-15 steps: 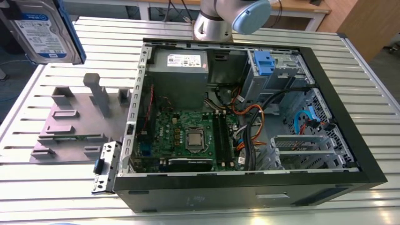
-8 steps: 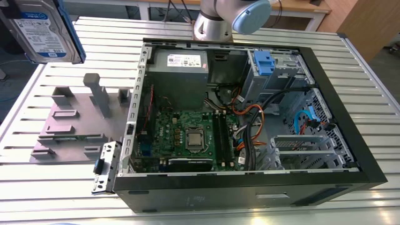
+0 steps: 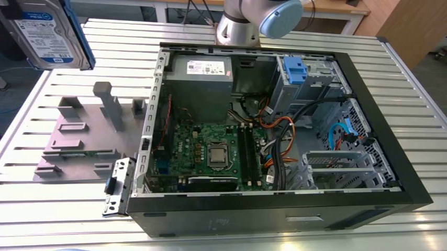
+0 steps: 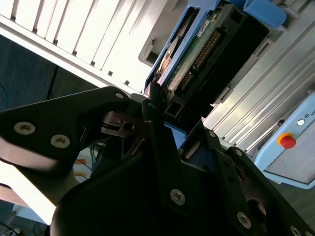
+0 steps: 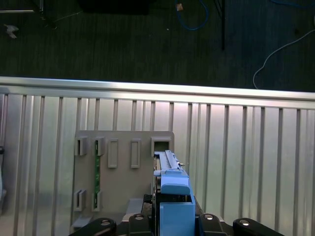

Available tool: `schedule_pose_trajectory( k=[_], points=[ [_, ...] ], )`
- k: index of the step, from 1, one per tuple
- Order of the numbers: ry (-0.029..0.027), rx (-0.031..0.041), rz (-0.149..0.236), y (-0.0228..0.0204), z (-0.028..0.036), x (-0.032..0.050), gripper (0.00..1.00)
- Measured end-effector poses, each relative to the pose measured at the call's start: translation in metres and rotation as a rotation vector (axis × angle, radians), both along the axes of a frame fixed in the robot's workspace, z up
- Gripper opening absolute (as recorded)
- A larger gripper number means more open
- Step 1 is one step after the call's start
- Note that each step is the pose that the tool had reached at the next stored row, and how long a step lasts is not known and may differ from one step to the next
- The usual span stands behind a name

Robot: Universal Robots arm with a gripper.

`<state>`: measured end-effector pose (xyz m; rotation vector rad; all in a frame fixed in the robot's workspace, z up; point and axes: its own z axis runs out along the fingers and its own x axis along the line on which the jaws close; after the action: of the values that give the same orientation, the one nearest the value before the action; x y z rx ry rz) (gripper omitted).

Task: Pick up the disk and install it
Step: 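Pick up the disk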

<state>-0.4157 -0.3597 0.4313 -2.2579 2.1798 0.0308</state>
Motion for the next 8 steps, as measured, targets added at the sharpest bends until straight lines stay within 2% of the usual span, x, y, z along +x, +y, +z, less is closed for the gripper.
schedule_pose_trajectory(
  k=[8],
  points=[
    [0.0000, 0.0000, 0.000, 0.0000, 0.0024, 0.0000, 0.36]
  ],
)
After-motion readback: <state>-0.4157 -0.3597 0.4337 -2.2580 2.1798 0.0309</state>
